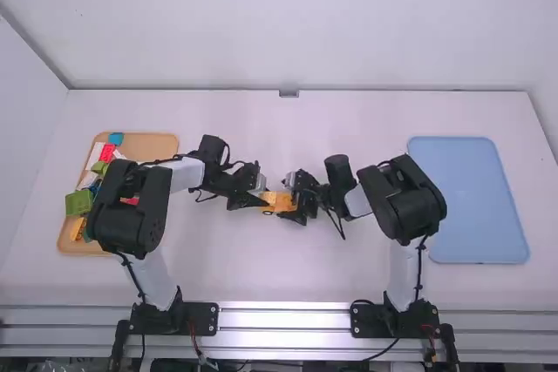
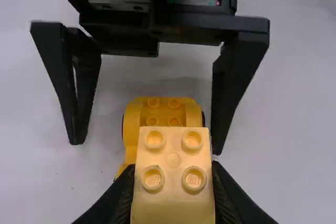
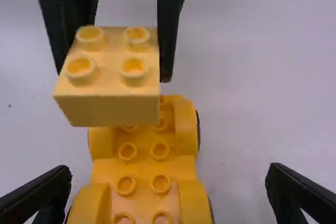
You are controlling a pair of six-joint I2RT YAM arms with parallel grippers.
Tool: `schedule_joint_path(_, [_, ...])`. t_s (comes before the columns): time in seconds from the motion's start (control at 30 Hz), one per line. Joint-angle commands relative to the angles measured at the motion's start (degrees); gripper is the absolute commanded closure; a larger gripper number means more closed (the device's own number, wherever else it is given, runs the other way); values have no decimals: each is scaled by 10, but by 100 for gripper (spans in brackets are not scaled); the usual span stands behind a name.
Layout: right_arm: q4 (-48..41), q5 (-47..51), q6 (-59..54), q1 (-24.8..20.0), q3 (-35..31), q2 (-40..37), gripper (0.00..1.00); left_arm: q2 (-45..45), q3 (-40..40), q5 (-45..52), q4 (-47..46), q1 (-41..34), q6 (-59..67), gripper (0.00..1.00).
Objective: Assemble lego blocks to make yellow taxi
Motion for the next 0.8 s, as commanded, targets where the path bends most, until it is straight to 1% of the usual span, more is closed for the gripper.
schedule_joint_path(0.0, [10,-34,-3,-7,-13,7,2,-7,-3,9,-1,-3,-5,98])
schedule_joint_path(0.17, [11,-36,-10,-7,-18,7,2,-7,-3,8,23,-2,-48,98])
schedule_joint_path(0.27, [5,-42,-23,-7,-17,7,3,-7,-3,8,25,-1,-49,98])
schedule_joint_path(0.33, [-2,-26,-24,-7,-18,9,6,-7,-3,9,26,-3,-49,98])
schedule_joint_path(0.47, [2,-24,-24,-10,-16,25,6,-7,-3,8,23,-4,-49,98])
schedule_joint_path(0.53, [17,-50,-22,-10,-9,47,4,-7,-4,8,22,-5,-49,98])
schedule_joint_path(0.57, [27,-67,-15,-10,-3,59,1,-7,-4,8,22,-5,-49,98])
schedule_joint_path(0.67, [33,-102,-14,-14,6,71,1,-7,-4,8,21,-6,-49,98])
schedule_joint_path(0.77, [39,-111,-20,-16,5,71,1,-7,-4,8,21,-6,-49,98])
